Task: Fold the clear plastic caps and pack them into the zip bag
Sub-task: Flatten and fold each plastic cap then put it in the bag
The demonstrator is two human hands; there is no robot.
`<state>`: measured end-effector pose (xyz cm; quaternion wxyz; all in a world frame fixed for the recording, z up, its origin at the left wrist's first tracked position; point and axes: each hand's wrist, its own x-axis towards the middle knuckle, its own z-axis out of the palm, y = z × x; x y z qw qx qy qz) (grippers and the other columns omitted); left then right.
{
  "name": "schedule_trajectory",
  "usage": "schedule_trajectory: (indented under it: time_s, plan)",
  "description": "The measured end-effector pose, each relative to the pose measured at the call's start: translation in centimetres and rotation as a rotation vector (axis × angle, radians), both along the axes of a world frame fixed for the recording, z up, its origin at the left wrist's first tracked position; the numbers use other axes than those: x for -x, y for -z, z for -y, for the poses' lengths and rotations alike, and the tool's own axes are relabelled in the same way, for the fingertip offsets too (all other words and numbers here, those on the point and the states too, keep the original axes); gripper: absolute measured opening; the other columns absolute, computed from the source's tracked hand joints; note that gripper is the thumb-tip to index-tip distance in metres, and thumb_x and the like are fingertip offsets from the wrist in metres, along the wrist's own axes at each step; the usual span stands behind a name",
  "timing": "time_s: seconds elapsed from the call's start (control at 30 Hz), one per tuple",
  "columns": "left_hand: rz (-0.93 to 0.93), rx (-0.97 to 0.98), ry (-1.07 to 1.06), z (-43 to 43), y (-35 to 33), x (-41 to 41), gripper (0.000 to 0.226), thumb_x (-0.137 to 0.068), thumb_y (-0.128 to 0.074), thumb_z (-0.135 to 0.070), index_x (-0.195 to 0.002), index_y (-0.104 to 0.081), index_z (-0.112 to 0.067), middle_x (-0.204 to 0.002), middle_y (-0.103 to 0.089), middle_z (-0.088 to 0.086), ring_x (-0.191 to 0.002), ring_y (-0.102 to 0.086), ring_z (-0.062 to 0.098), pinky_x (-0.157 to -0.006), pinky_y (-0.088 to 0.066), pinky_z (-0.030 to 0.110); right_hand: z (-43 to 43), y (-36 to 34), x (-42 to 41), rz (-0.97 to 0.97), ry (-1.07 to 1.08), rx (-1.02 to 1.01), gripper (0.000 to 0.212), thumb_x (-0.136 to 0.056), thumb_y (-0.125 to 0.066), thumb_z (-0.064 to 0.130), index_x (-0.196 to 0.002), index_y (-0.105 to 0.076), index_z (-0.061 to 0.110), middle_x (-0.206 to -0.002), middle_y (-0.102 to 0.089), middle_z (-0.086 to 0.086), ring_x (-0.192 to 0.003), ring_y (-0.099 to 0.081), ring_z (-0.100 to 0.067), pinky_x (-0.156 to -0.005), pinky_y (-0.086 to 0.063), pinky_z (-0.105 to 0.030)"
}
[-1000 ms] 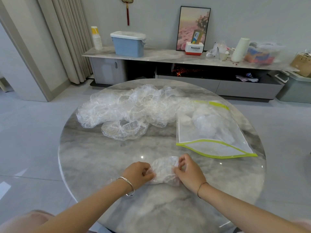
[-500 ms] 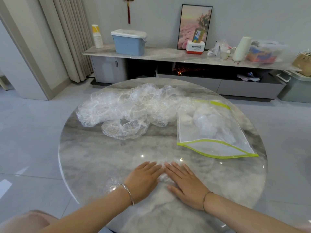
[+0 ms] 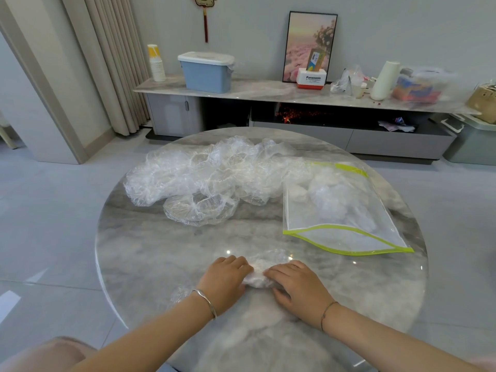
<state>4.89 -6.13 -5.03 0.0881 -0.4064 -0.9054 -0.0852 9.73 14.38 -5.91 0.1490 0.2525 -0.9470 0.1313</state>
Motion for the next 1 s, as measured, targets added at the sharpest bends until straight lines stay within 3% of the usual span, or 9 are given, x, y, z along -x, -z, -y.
schedule_trajectory:
  time_s: [0.1, 0.2, 0.4, 0.47, 0.57, 0.63, 0.73, 0.87, 1.0]
  plan:
    - [0.054, -0.056, -0.079, 0.1, -1.1, 0.3, 0.016, -0.058, -0.078, -0.031, -0.064, -0.064, -0.026, -0.060, -0.056, -0.011, -0.055, -0.057, 0.009, -0.048, -0.038, 0.016, 0.1, -0.7, 0.1, 0.181, 0.160, 0.218, 0.023, -0.077, -0.055, 0.022, -0.093, -0.071, 0.024, -0.089, -0.070, 0.014, -0.076, -0.062, -0.008, -0.073, -0.043, -0.018]
    - [0.289, -0.175, -0.226, 0.8, -1.2, 0.3, 0.021, -0.090, -0.054, -0.035, -0.082, -0.060, -0.017, -0.069, -0.050, -0.007, -0.073, -0.053, 0.016, -0.063, -0.035, 0.025, 0.0, -1.2, 0.4, 0.429, 0.299, 0.564, 0.013, -0.083, -0.066, 0.018, -0.082, -0.068, 0.030, -0.083, -0.070, 0.010, -0.078, -0.060, 0.000, -0.071, -0.044, -0.013]
    - [0.650, -0.318, -0.255, 0.9, -1.0, -0.1, 0.033, -0.089, -0.061, -0.029, -0.065, -0.040, -0.027, -0.054, -0.043, -0.009, -0.054, -0.040, 0.004, -0.059, -0.037, 0.021, 0.0, -1.0, 0.8, 0.622, 0.413, 0.929, 0.017, -0.083, -0.068, 0.005, -0.076, -0.062, 0.019, -0.073, -0.065, -0.008, -0.065, -0.054, -0.011, -0.063, -0.044, -0.017]
    - [0.661, -0.337, -0.283, 0.9, -1.3, -0.3, 0.009, -0.088, -0.061, -0.028, -0.086, -0.053, -0.027, -0.062, -0.051, -0.011, -0.059, -0.046, 0.004, -0.069, -0.044, 0.027, -0.1, -0.9, 1.0, 0.620, 0.452, 0.931, 0.017, -0.081, -0.069, 0.004, -0.077, -0.059, 0.017, -0.069, -0.061, -0.009, -0.055, -0.051, -0.005, -0.058, -0.043, -0.016]
    - [0.325, -0.232, -0.208, 1.0, -1.3, -0.4, 0.035, -0.089, -0.055, -0.036, -0.122, -0.051, -0.027, -0.102, -0.056, -0.009, -0.091, -0.053, 0.008, -0.083, -0.041, 0.023, -0.3, -0.5, 1.5, 0.613, 0.504, 0.889, 0.023, -0.077, -0.073, 0.003, -0.079, -0.056, 0.018, -0.065, -0.055, -0.002, -0.054, -0.050, -0.006, -0.059, -0.043, -0.019]
    - [0.150, -0.187, 0.009, 1.0, -1.7, -0.5, 0.036, -0.089, -0.047, -0.045, -0.123, -0.053, -0.032, -0.123, -0.055, -0.007, -0.109, -0.051, 0.012, -0.092, -0.038, 0.024, -0.4, -0.3, 1.7, 0.609, 0.514, 0.871, 0.025, -0.075, -0.073, 0.003, -0.079, -0.055, 0.020, -0.065, -0.053, 0.001, -0.059, -0.051, -0.011, -0.061, -0.044, -0.023]
    - [0.127, -0.034, 0.217, 1.3, -0.9, -0.6, 0.039, -0.095, -0.033, -0.051, -0.119, -0.059, -0.033, -0.137, -0.051, -0.006, -0.125, -0.049, 0.016, -0.105, -0.037, 0.037, -0.3, -0.5, 1.6, 0.629, 0.509, 0.859, 0.024, -0.075, -0.072, 0.004, -0.080, -0.055, 0.021, -0.068, -0.055, 0.002, -0.060, -0.052, -0.012, -0.060, -0.045, -0.023]
    - [0.162, 0.115, 0.195, 1.6, -0.5, -1.2, 0.053, -0.095, -0.016, -0.059, -0.122, -0.055, -0.035, -0.135, -0.054, -0.008, -0.121, -0.053, 0.012, -0.101, -0.041, 0.039, -0.4, -1.4, 1.2, 0.508, 0.458, 0.763, 0.025, -0.079, -0.068, 0.008, -0.092, -0.055, 0.025, -0.094, -0.057, 0.005, -0.070, -0.052, -0.006, -0.068, -0.042, -0.016]
    - [0.217, 0.092, 0.143, 1.5, -0.9, -1.3, 0.058, -0.089, -0.022, -0.070, -0.125, -0.053, -0.038, -0.132, -0.055, -0.009, -0.109, -0.057, 0.011, -0.097, -0.044, 0.027, -0.9, -2.6, 0.1, 0.132, 0.196, 0.369, 0.023, -0.080, -0.056, 0.021, -0.102, -0.062, 0.025, -0.108, -0.054, 0.011, -0.099, -0.050, -0.001, -0.085, -0.038, -0.014]
